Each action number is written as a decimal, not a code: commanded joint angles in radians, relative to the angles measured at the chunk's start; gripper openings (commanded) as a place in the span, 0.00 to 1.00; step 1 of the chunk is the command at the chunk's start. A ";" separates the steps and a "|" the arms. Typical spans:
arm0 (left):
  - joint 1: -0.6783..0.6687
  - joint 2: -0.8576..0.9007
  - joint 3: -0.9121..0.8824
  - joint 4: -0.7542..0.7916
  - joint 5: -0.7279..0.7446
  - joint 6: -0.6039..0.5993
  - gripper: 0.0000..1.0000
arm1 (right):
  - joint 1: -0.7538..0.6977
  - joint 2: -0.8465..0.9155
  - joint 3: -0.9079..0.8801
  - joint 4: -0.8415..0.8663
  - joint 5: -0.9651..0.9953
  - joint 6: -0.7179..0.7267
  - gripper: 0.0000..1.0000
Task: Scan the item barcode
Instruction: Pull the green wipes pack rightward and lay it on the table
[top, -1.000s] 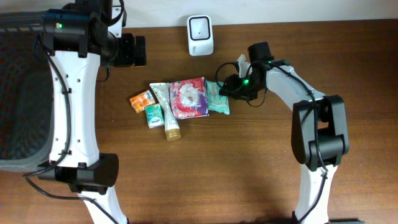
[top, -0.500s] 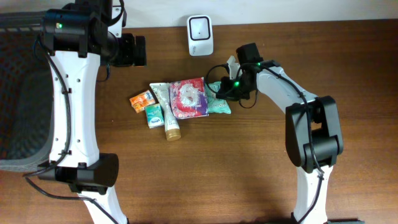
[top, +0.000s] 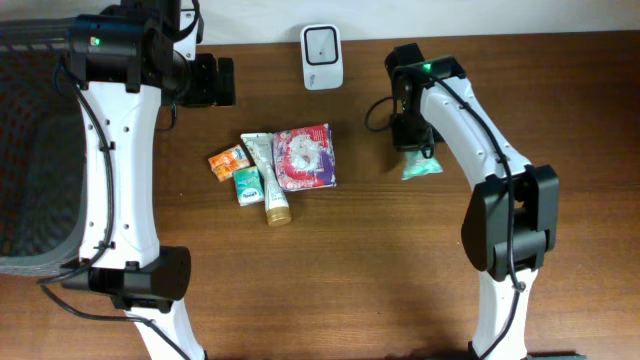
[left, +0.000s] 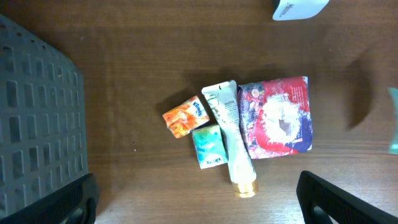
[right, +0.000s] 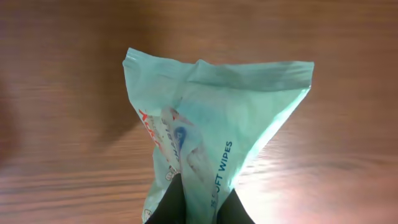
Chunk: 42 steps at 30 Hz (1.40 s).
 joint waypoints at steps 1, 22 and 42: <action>0.002 0.000 -0.002 0.001 -0.006 -0.005 0.99 | 0.004 -0.037 0.002 -0.042 0.232 0.059 0.04; 0.002 0.000 -0.002 0.002 -0.006 -0.005 0.99 | 0.159 0.018 -0.201 0.092 0.388 0.103 0.04; 0.002 0.000 -0.002 0.001 -0.006 -0.005 0.99 | 0.209 0.019 -0.229 0.141 0.210 0.101 0.40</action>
